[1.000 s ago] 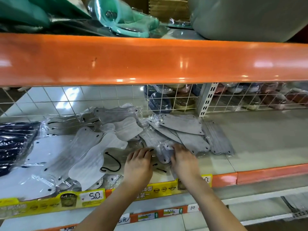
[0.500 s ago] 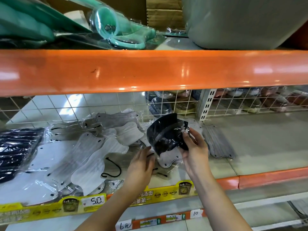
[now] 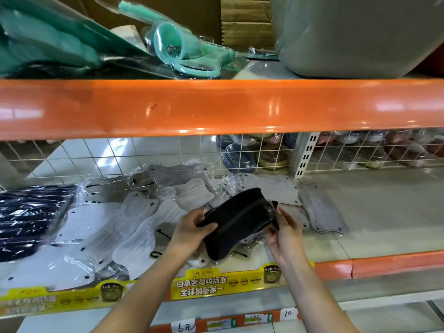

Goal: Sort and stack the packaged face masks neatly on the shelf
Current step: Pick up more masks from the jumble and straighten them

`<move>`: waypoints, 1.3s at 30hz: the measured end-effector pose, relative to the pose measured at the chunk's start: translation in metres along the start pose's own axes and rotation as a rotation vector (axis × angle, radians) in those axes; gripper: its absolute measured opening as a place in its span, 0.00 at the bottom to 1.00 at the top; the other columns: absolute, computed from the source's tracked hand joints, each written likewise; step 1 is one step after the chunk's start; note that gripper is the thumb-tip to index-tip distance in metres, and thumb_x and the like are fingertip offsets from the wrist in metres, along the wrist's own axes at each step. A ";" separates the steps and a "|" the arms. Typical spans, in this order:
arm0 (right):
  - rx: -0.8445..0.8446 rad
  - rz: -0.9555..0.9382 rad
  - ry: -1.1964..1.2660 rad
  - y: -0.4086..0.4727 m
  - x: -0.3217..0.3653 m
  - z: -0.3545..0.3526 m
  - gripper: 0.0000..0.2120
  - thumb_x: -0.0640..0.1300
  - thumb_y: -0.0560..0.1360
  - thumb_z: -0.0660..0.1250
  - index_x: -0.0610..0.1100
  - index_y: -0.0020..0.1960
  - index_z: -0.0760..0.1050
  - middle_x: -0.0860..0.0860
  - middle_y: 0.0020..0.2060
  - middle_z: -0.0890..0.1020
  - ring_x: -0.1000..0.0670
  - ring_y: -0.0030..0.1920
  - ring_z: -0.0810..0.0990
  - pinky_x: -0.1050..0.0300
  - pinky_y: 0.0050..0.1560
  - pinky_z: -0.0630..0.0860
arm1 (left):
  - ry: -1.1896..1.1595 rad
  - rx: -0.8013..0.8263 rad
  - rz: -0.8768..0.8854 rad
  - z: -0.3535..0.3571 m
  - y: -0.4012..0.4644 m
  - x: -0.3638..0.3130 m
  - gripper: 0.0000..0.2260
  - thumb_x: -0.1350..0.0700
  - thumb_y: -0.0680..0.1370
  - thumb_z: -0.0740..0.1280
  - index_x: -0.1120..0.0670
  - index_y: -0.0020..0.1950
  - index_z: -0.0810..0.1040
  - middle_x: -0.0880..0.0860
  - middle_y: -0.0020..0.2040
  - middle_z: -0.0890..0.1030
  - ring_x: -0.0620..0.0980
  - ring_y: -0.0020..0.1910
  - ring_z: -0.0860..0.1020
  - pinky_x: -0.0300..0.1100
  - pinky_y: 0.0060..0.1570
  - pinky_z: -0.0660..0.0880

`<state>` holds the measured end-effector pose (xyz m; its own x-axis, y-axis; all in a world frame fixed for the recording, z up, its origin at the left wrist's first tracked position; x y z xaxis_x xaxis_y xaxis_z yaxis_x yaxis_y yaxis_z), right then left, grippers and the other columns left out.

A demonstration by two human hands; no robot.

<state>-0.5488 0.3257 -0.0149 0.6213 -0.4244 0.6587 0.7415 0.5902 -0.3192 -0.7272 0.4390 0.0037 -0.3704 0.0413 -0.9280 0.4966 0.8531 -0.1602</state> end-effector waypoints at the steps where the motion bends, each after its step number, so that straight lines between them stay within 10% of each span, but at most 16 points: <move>1: -0.022 -0.010 -0.059 0.002 -0.001 -0.003 0.06 0.33 0.79 0.60 0.40 0.50 0.75 0.46 0.35 0.82 0.52 0.32 0.81 0.63 0.27 0.77 | 0.048 -0.012 0.031 -0.002 -0.001 0.000 0.05 0.60 0.74 0.71 0.55 0.48 0.77 0.52 0.45 0.81 0.49 0.45 0.79 0.37 0.44 0.72; 9: -0.096 -0.223 -0.598 0.016 -0.009 -0.012 0.10 0.31 0.77 0.61 0.44 0.53 0.74 0.39 0.51 0.79 0.39 0.51 0.79 0.42 0.51 0.78 | 0.232 -0.259 0.084 -0.032 -0.006 0.013 0.06 0.59 0.76 0.68 0.50 0.42 0.80 0.47 0.41 0.83 0.44 0.42 0.80 0.37 0.42 0.73; 11: -0.096 -0.313 -0.757 0.014 -0.006 -0.008 0.12 0.29 0.76 0.60 0.41 0.56 0.73 0.39 0.51 0.79 0.42 0.50 0.78 0.54 0.50 0.74 | 0.200 -0.342 0.077 -0.041 -0.010 0.014 0.06 0.60 0.78 0.66 0.51 0.43 0.79 0.49 0.41 0.82 0.44 0.40 0.79 0.34 0.37 0.71; 17: -0.141 -0.781 -1.327 -0.002 0.000 0.002 0.21 0.25 0.68 0.64 0.35 0.59 0.75 0.37 0.54 0.77 0.33 0.55 0.75 0.46 0.50 0.72 | -0.357 -0.394 -0.171 -0.042 -0.021 0.028 0.10 0.67 0.81 0.56 0.56 0.46 0.72 0.61 0.44 0.78 0.56 0.31 0.77 0.43 0.24 0.74; 21: -0.017 -1.048 -1.449 -0.025 -0.007 0.022 0.12 0.31 0.71 0.66 0.39 0.54 0.77 0.43 0.47 0.80 0.40 0.48 0.77 0.52 0.47 0.72 | -0.713 -0.291 -0.248 -0.020 -0.032 0.019 0.13 0.74 0.78 0.54 0.59 0.44 0.71 0.60 0.41 0.76 0.57 0.39 0.77 0.53 0.38 0.78; 27: 0.427 -0.426 -1.233 -0.036 -0.050 0.049 0.06 0.39 0.79 0.63 0.41 0.55 0.76 0.54 0.41 0.79 0.63 0.41 0.77 0.73 0.40 0.69 | -0.676 -0.116 -0.159 0.000 -0.031 0.015 0.12 0.76 0.73 0.54 0.61 0.45 0.71 0.62 0.44 0.77 0.60 0.45 0.78 0.53 0.45 0.75; 32: 0.454 -0.288 -1.238 -0.027 -0.048 0.057 0.04 0.36 0.78 0.62 0.39 0.47 0.76 0.47 0.40 0.79 0.55 0.40 0.77 0.69 0.37 0.68 | -0.020 -0.179 0.219 -0.025 -0.025 0.014 0.29 0.77 0.71 0.56 0.51 0.64 0.67 0.54 0.65 0.72 0.44 0.57 0.75 0.29 0.51 0.72; 35: 0.539 -0.153 -1.313 -0.024 -0.047 0.064 0.07 0.41 0.80 0.62 0.43 0.45 0.76 0.50 0.38 0.79 0.54 0.39 0.76 0.69 0.34 0.66 | 0.543 -0.446 0.545 -0.054 -0.028 0.013 0.38 0.75 0.67 0.63 0.53 0.74 0.59 0.55 0.76 0.59 0.49 0.74 0.57 0.44 0.69 0.61; 39: 0.691 -0.056 -1.415 -0.033 -0.055 0.084 0.10 0.43 0.80 0.62 0.49 0.40 0.75 0.58 0.32 0.78 0.62 0.35 0.76 0.68 0.34 0.66 | 0.724 -0.460 0.831 -0.082 -0.027 0.017 0.23 0.63 0.73 0.63 0.55 0.68 0.72 0.53 0.72 0.68 0.53 0.75 0.60 0.48 0.73 0.57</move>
<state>-0.6286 0.3873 0.0166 -0.4259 0.2713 0.8631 0.2538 0.9515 -0.1738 -0.8116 0.4594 0.0199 -0.4983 0.8267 -0.2613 0.5208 0.5264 0.6721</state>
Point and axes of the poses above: each hand's wrist, its own y-axis towards the middle knuckle, its own z-axis out of the palm, x = y × z, the point moved 3 cm from there along y, towards the middle knuckle
